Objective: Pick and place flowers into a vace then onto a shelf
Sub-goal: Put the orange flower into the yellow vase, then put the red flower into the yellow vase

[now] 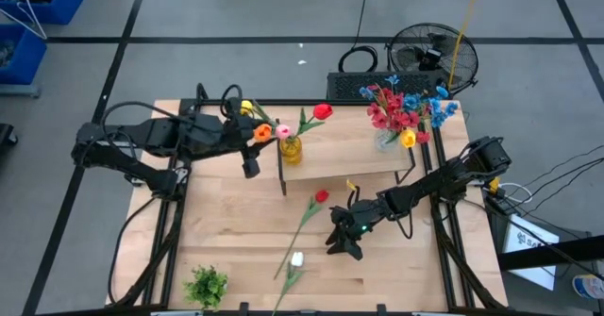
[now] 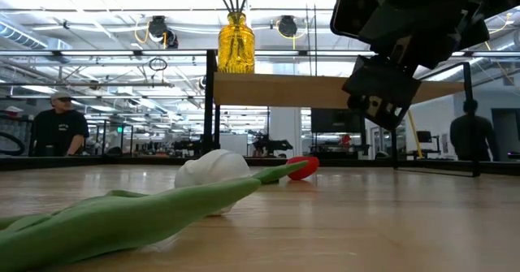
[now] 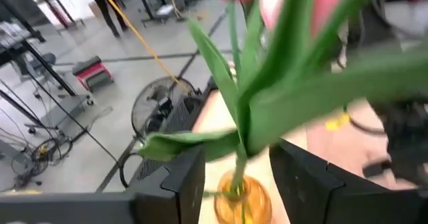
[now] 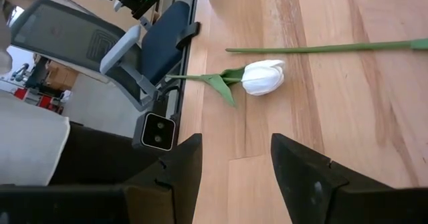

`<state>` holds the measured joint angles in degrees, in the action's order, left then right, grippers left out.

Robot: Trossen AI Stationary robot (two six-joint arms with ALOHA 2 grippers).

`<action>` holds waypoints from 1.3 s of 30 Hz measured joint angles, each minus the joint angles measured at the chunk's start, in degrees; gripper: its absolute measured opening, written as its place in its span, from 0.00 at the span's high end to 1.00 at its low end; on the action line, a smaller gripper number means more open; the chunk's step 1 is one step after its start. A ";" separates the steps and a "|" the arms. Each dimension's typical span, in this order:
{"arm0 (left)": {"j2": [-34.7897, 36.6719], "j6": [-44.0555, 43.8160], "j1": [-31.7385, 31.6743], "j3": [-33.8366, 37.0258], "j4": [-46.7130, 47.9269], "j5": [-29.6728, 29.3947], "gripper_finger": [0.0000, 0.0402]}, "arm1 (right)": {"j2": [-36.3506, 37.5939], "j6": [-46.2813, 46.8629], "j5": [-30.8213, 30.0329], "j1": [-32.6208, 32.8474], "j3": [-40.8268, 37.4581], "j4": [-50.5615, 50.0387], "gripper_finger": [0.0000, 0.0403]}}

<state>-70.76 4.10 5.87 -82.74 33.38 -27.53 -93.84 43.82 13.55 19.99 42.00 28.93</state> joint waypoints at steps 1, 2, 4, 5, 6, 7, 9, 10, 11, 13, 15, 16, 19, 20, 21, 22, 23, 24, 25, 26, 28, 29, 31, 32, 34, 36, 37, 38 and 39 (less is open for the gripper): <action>0.00 0.03 0.00 0.01 1.20 0.32 0.57 | 0.00 -0.19 -0.01 0.00 0.00 0.00 0.58; 0.00 0.03 0.03 0.01 2.26 0.42 0.57 | 0.00 -0.53 0.01 0.00 0.00 0.00 0.58; 0.20 -0.29 0.05 0.00 3.83 0.53 0.57 | 0.00 -1.43 0.02 0.00 0.00 0.00 0.58; 0.29 -0.56 0.05 0.00 4.71 0.53 0.57 | 0.00 -1.64 0.02 0.00 0.00 0.00 0.58; 0.33 -0.93 0.05 0.00 5.43 0.53 0.57 | 0.00 -1.68 0.02 0.00 0.00 0.00 0.58; 0.31 -1.37 0.05 0.00 6.14 0.68 0.57 | 0.00 -1.73 0.02 0.00 0.00 0.00 0.58; 0.26 -1.84 0.05 0.00 7.86 1.97 0.56 | 0.00 -1.86 0.02 0.00 0.00 0.00 0.58; 0.26 -2.00 0.05 0.00 8.33 2.60 0.56 | 0.00 -1.90 0.02 0.00 0.00 0.00 0.58; 0.26 -2.16 0.09 0.00 8.48 3.07 0.56 | 0.00 -2.06 0.02 0.00 0.00 0.00 0.58; 0.26 -2.23 0.24 0.00 8.80 4.39 0.56 | 0.00 -2.50 0.02 0.00 0.00 0.00 0.58; 0.26 -1.73 0.22 0.00 9.21 6.48 0.56 | 0.00 -2.52 0.02 0.00 0.00 0.00 0.58; 0.26 -1.68 0.22 0.00 9.72 7.69 0.56 | 0.00 -2.53 0.02 0.00 0.00 0.00 0.58; 0.28 -2.90 0.25 0.00 12.89 10.43 0.56 | -0.01 -2.54 0.03 0.00 0.00 0.00 0.58; 0.28 -3.45 0.32 0.00 14.28 11.17 0.56 | -0.01 -2.54 0.04 0.00 0.00 0.00 0.58; 0.28 -3.91 0.56 0.00 15.51 11.87 0.56 | -0.02 -2.61 0.04 -0.02 0.00 0.00 0.58; 0.28 -4.26 0.80 0.00 16.40 12.37 0.56 | -0.02 -2.71 0.04 0.00 0.00 0.00 0.58; 0.28 -4.26 1.13 0.00 16.91 12.53 0.56 | -0.02 -2.71 0.02 0.00 0.00 0.00 0.58; 0.42 -3.88 1.52 0.00 17.02 12.51 0.56 | -0.02 -2.73 0.02 -0.01 0.00 0.00 0.58; 0.84 -2.95 2.04 0.00 16.63 12.41 0.56 | -0.02 -2.79 0.02 -0.01 0.00 0.00 0.58; 1.29 -1.67 2.59 0.00 15.56 11.76 0.56 | -0.02 -2.95 0.04 -0.02 0.00 0.00 0.58; 1.72 1.03 3.37 -1.13 12.79 10.08 0.56 | -0.02 -2.95 0.04 -0.02 0.00 0.00 0.58; 1.92 2.41 3.62 -2.19 11.91 9.57 0.56 | -0.02 -2.95 0.04 -0.02 0.00 0.00 0.58; 1.99 3.94 4.05 -4.70 12.42 9.21 0.56 | -0.02 -2.95 0.04 -0.06 0.00 0.02 0.58; 2.03 4.25 4.07 -6.06 12.27 9.08 0.56 | -0.02 -2.95 0.04 -0.11 0.00 0.02 0.58; 2.16 4.47 4.07 -8.52 12.03 8.90 0.56 | -0.02 -2.95 0.04 -0.12 0.00 0.06 0.58; 2.27 4.42 4.28 -10.93 12.88 7.87 0.56 | -0.02 -2.95 0.04 -0.13 0.00 0.27 0.58; 2.27 4.43 4.49 -12.14 13.91 7.47 0.56 | -0.02 -2.95 0.04 -0.13 0.00 0.35 0.58; 2.27 4.41 4.71 -13.37 15.34 6.74 0.56 | -0.02 -2.96 0.04 -0.13 0.00 0.40 0.58; 2.31 4.26 4.88 -14.57 16.95 6.23 0.56 | -0.02 -2.96 0.04 -0.11 0.00 0.42 0.58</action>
<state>-68.45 8.36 10.75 -97.31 50.34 -21.30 -93.86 40.86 13.58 19.88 42.00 29.34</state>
